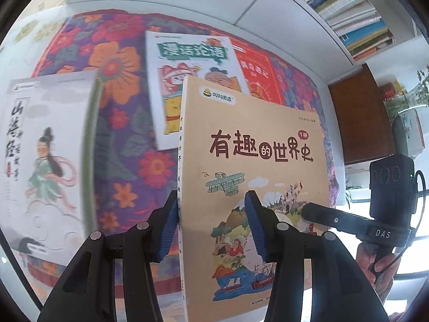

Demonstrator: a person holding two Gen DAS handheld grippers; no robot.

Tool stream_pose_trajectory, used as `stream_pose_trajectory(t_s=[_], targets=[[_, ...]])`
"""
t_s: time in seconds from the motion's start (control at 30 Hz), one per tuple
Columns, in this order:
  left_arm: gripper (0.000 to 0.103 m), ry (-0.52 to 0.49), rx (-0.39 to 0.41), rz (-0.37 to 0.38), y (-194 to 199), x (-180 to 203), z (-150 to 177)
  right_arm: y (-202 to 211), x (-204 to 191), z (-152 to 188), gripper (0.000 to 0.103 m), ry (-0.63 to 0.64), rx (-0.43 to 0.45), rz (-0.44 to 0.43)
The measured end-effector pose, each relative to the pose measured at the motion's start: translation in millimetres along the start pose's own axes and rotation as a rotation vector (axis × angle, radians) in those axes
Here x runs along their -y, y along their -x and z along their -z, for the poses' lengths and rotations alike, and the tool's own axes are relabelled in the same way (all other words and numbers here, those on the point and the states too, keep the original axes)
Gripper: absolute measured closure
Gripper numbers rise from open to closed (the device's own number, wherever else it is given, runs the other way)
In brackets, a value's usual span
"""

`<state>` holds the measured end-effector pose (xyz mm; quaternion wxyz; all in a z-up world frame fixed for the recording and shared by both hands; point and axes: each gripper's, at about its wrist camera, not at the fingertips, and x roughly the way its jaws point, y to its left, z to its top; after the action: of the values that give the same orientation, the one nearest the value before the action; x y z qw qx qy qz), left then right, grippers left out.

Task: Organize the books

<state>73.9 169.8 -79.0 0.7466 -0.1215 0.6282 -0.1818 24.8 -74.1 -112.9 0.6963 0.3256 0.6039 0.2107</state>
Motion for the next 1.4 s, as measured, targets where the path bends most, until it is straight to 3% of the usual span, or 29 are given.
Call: stream_pose_trajectory(t_s=[0.87, 1.4], targets=[[0.058, 0.105, 0.080, -0.033, 78.6, -159.3, -22.7, -122.8, -117.9, -11.4, 0.079, 0.065, -0.064, -0.007], [0.058, 0.151, 0.069, -0.070, 75.2, -221.5, -37.8, -181.3, -145.3, -23.0, 0.079, 0.083, -0.119, 0.019]])
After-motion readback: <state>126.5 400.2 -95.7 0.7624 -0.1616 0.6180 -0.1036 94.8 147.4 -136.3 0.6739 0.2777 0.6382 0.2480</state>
